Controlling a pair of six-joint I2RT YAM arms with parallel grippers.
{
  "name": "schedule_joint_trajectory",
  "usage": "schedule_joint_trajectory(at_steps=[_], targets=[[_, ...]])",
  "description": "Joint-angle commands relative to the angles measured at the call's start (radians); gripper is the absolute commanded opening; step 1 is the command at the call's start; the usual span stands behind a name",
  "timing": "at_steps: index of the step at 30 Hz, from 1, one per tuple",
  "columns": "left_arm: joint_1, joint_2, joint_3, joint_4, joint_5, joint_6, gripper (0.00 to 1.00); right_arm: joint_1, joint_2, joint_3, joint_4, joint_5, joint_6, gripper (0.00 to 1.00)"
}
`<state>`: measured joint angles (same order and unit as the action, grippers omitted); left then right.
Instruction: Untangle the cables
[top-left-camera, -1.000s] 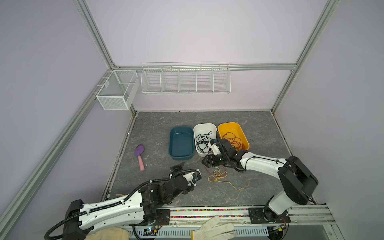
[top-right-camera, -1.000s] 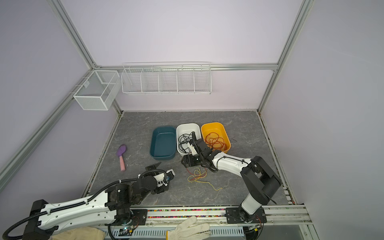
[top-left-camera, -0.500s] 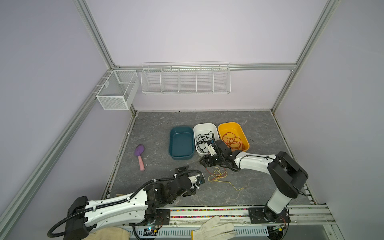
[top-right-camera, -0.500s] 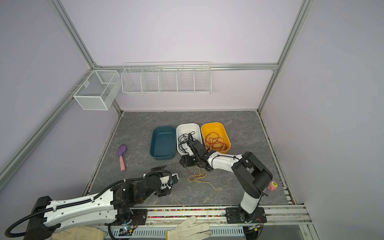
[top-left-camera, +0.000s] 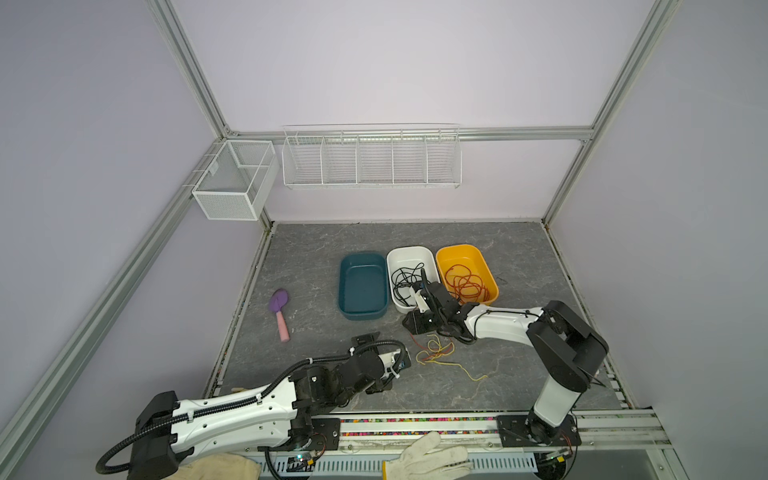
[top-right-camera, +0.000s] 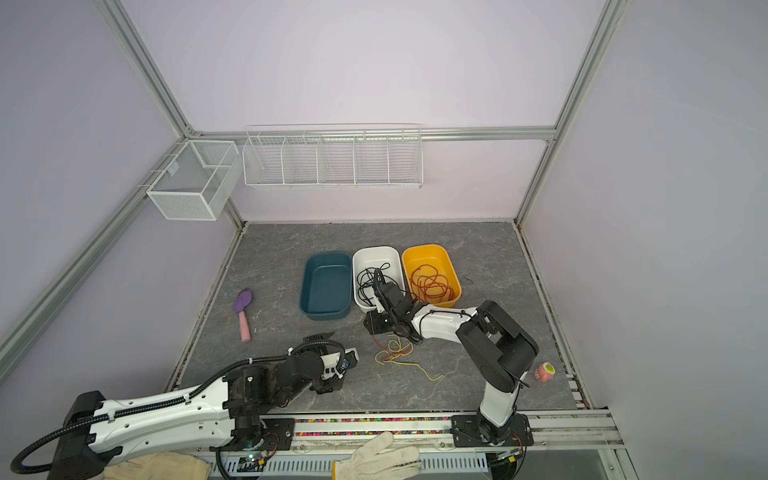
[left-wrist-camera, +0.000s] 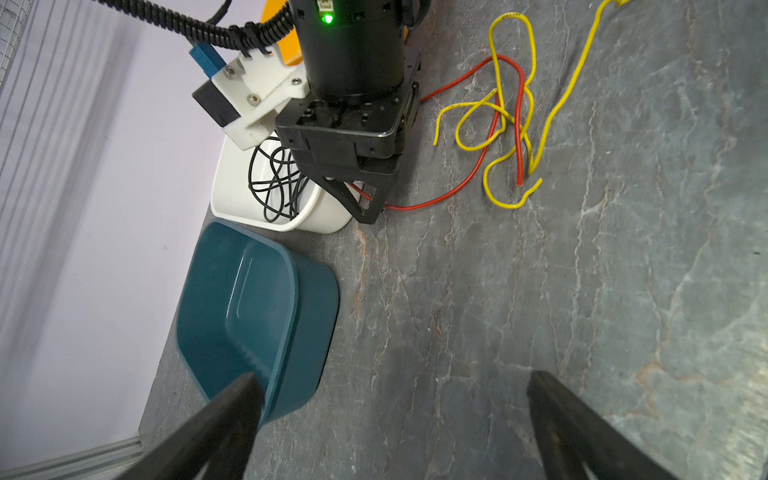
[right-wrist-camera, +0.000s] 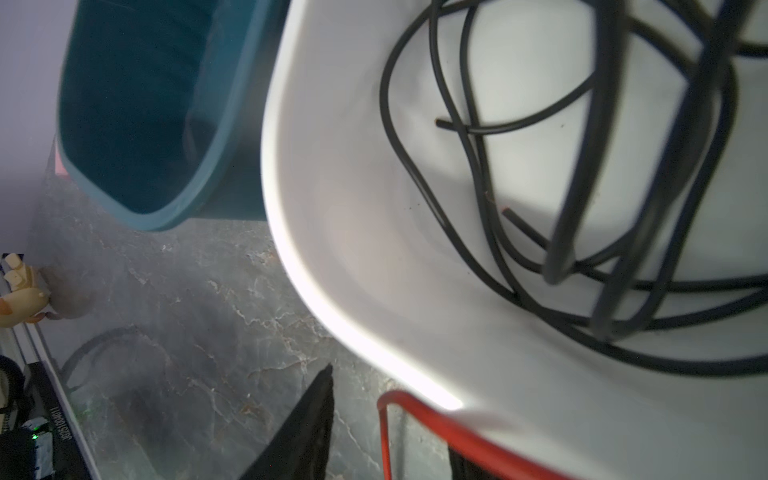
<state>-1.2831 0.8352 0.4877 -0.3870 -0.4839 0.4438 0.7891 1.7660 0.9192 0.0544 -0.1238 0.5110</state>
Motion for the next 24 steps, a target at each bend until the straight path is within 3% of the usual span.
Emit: schedule_joint_trajectory(at_steps=[1,24], targets=[[0.001,-0.001,-0.011,0.014,0.016,0.012,0.99,0.009,0.007,0.012,0.024,0.011,-0.003,0.39],[0.001,0.0,-0.015,0.014,0.023,0.012,0.99,0.016,0.003,-0.002,0.036,-0.023,0.001,0.13]])
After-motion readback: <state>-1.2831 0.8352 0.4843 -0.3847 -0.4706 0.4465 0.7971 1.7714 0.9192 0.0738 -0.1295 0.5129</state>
